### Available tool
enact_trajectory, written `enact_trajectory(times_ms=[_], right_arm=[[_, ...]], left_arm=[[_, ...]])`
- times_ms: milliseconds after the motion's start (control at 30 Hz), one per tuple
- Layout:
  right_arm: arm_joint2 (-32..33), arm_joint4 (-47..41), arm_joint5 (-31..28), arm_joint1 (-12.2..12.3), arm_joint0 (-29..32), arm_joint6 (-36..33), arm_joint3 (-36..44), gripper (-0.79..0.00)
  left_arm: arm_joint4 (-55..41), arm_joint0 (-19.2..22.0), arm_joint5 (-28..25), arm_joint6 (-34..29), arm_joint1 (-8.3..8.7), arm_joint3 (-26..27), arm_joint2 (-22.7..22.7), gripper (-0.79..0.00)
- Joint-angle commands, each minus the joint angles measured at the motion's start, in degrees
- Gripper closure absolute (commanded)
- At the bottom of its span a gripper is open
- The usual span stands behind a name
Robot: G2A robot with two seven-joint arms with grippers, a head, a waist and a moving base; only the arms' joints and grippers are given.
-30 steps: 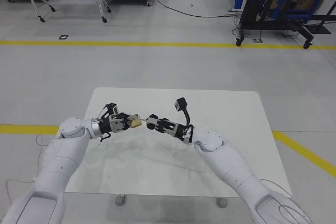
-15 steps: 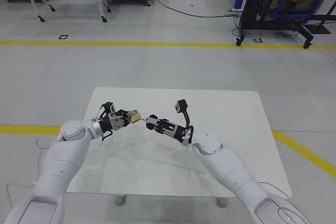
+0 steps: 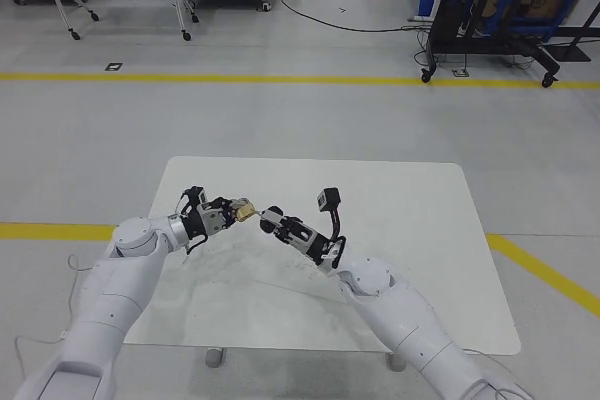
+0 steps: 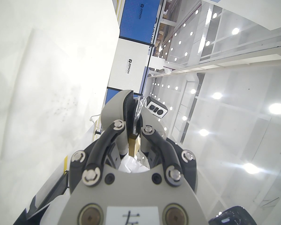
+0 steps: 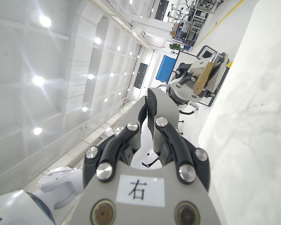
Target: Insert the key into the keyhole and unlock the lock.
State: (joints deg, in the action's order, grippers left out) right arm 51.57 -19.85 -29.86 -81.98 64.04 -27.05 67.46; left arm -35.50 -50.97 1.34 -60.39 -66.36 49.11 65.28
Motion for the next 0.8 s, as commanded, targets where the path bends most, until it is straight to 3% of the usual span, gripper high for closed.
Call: enact_trajectory(times_ms=[0,100,200,367,500,767], right_arm=[[0.0,0.0,0.0,0.0,0.0,0.0,0.0,0.0],[-0.8,8.1,5.4,0.0,-0.4,4.8,0.1,0.0],[-3.2,17.1,16.2,-0.3,-0.2,10.2,2.4,0.0],[-4.8,23.5,29.0,-0.4,3.6,17.5,10.8,0.0],[-4.7,26.1,33.5,-0.6,7.1,25.9,16.0,0.0],[-5.1,25.8,35.4,-1.4,9.1,30.4,18.4,0.0]], left_arm=[[0.1,-0.7,0.2,1.5,0.01,1.2,0.1,0.0],[0.9,-1.6,0.1,3.0,0.2,2.8,0.6,0.0],[1.7,-2.3,-0.6,4.3,0.32,4.4,0.9,0.0],[4.2,-3.8,-2.2,7.7,0.4,7.1,0.8,0.0],[5.1,-4.9,-2.5,10.2,0.43,8.9,1.1,0.0],[4.2,-6.4,-1.5,12.9,0.48,10.7,2.3,0.0]])
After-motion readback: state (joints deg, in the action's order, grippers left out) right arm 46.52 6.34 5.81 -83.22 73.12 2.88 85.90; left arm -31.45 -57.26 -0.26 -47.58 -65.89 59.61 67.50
